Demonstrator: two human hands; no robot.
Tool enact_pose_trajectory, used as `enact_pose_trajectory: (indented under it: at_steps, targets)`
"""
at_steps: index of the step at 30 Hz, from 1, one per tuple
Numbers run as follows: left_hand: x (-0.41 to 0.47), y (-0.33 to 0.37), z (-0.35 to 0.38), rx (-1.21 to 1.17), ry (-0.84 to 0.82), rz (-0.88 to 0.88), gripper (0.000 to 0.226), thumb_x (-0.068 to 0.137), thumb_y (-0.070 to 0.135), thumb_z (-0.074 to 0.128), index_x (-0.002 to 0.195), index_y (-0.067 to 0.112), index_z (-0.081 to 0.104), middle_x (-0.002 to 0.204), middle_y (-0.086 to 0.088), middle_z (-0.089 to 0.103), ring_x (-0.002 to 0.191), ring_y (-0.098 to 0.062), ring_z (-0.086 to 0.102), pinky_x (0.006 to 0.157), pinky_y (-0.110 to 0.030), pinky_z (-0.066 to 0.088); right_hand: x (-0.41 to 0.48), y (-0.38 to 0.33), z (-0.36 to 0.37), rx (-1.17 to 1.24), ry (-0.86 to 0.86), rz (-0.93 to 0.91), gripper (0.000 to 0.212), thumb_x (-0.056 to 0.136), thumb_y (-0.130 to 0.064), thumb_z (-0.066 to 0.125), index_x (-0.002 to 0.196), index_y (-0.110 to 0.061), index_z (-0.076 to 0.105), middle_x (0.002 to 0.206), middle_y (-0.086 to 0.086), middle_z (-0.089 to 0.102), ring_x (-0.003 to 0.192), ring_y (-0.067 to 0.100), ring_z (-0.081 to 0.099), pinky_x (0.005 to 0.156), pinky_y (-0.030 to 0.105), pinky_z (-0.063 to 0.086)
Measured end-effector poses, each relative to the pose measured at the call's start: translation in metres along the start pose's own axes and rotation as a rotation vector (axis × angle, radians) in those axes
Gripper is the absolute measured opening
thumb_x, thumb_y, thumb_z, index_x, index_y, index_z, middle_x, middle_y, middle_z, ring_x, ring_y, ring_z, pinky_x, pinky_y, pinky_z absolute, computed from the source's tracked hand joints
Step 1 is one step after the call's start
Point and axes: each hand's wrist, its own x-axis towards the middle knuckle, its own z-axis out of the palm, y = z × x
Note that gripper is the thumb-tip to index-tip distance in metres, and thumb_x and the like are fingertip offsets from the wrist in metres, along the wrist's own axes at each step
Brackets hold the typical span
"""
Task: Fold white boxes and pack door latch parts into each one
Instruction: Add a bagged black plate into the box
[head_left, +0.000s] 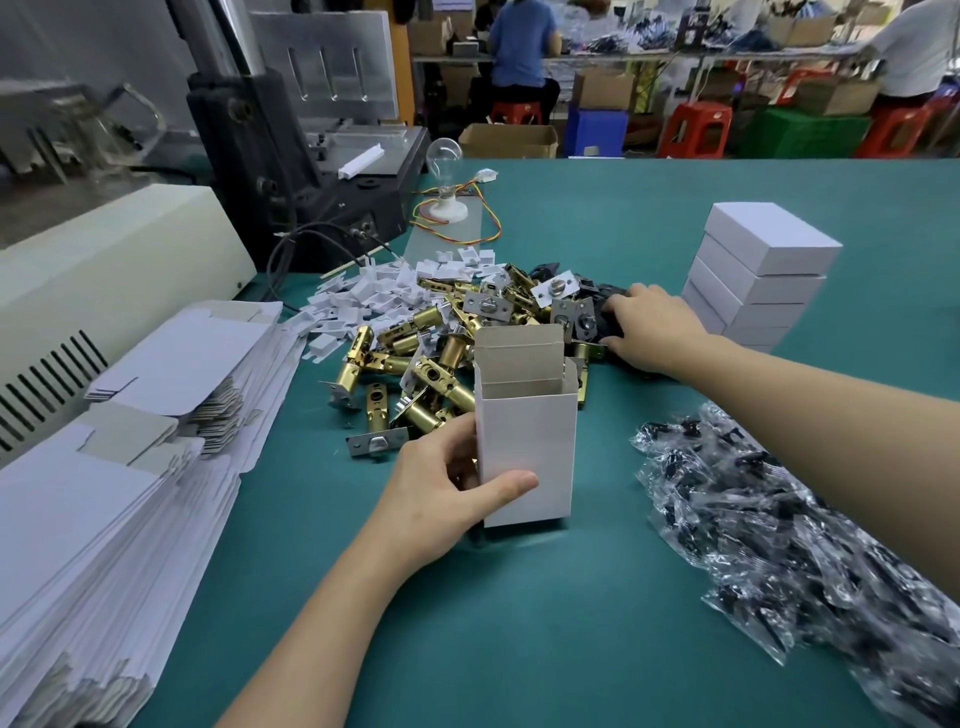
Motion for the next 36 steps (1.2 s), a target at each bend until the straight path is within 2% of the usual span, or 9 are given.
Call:
enact_pose_trajectory:
  at_steps: [4, 10, 13, 16, 19, 22, 28, 32, 36]
  targets:
    - [0.0, 0.002, 0.001, -0.002, -0.004, -0.001, 0.058, 0.078, 0.052, 0.08, 0.132, 0.039, 0.065, 0.118, 0.018, 0.076, 0.096, -0.01, 0.072, 0.074, -0.021, 0.056, 0.001, 0.0, -0.002, 0.028, 0.048, 0.023, 0.037, 0.094, -0.038, 0.068, 0.116, -0.008, 0.064, 0.114, 0.017, 0.062, 0.11, 0.038, 0.057, 0.088, 0.043, 0.051]
    - [0.001, 0.001, 0.001, -0.015, -0.007, -0.014, 0.06, 0.076, 0.051, 0.08, 0.133, 0.038, 0.065, 0.119, 0.017, 0.076, 0.108, -0.014, 0.073, 0.091, -0.041, 0.062, -0.005, 0.005, -0.008, 0.101, 0.067, 0.061, 0.035, 0.088, -0.039, 0.077, 0.103, -0.008, 0.07, 0.109, 0.017, 0.063, 0.107, 0.038, 0.058, 0.088, 0.041, 0.053]
    - [0.0, 0.002, 0.001, -0.016, 0.0, -0.017, 0.061, 0.076, 0.052, 0.08, 0.133, 0.038, 0.066, 0.119, 0.016, 0.077, 0.106, -0.016, 0.073, 0.092, -0.048, 0.06, -0.012, 0.006, -0.011, 0.166, 0.108, 0.09, 0.027, 0.086, -0.026, 0.071, 0.094, -0.001, 0.069, 0.094, 0.02, 0.068, 0.09, 0.038, 0.063, 0.076, 0.041, 0.056]
    - [-0.001, 0.003, 0.001, -0.012, 0.004, -0.019, 0.061, 0.075, 0.053, 0.08, 0.133, 0.038, 0.065, 0.119, 0.016, 0.077, 0.107, -0.015, 0.073, 0.093, -0.049, 0.06, -0.017, 0.005, -0.022, 0.292, 0.149, 0.157, 0.034, 0.085, -0.03, 0.064, 0.073, 0.002, 0.062, 0.069, 0.021, 0.063, 0.069, 0.038, 0.058, 0.059, 0.036, 0.045]
    - [0.0, 0.003, 0.002, -0.001, 0.004, -0.017, 0.06, 0.076, 0.052, 0.08, 0.132, 0.039, 0.065, 0.119, 0.017, 0.076, 0.108, -0.013, 0.073, 0.093, -0.049, 0.06, -0.025, 0.002, -0.047, 0.462, 0.242, 0.199, 0.042, 0.095, -0.032, 0.056, 0.076, 0.005, 0.061, 0.072, 0.025, 0.063, 0.073, 0.041, 0.059, 0.063, 0.041, 0.048]
    - [0.0, 0.003, 0.002, -0.007, 0.004, -0.013, 0.062, 0.075, 0.055, 0.08, 0.133, 0.039, 0.065, 0.119, 0.018, 0.076, 0.11, -0.011, 0.073, 0.094, -0.046, 0.061, -0.038, -0.007, -0.078, 0.579, 0.316, 0.04, 0.037, 0.105, -0.03, 0.052, 0.088, -0.001, 0.065, 0.081, 0.016, 0.071, 0.082, 0.034, 0.068, 0.075, 0.044, 0.054]
    - [-0.001, 0.001, 0.001, -0.024, 0.003, -0.008, 0.068, 0.073, 0.057, 0.081, 0.135, 0.036, 0.064, 0.121, 0.018, 0.075, 0.113, -0.007, 0.071, 0.095, -0.036, 0.062, -0.088, -0.049, -0.134, 0.515, 0.332, -0.438, 0.025, 0.102, -0.032, 0.063, 0.089, -0.01, 0.068, 0.07, 0.0, 0.067, 0.068, 0.02, 0.064, 0.068, 0.035, 0.049]
    - [-0.002, 0.001, 0.001, -0.034, 0.007, -0.025, 0.059, 0.075, 0.054, 0.083, 0.13, 0.04, 0.065, 0.119, 0.019, 0.076, 0.11, -0.009, 0.072, 0.092, -0.036, 0.062, -0.105, -0.063, -0.145, 0.348, 0.267, -0.531, 0.025, 0.101, -0.036, 0.061, 0.095, -0.013, 0.069, 0.071, 0.001, 0.063, 0.073, 0.028, 0.058, 0.063, 0.039, 0.044]
    - [0.0, -0.002, 0.0, -0.027, 0.013, -0.041, 0.051, 0.087, 0.035, 0.087, 0.133, 0.036, 0.065, 0.118, 0.019, 0.076, 0.109, -0.004, 0.072, 0.085, -0.027, 0.06, -0.106, -0.07, -0.143, 0.014, 0.205, -0.519, 0.025, 0.104, -0.044, 0.051, 0.102, -0.022, 0.064, 0.078, -0.003, 0.05, 0.08, 0.034, 0.054, 0.062, 0.035, 0.034]
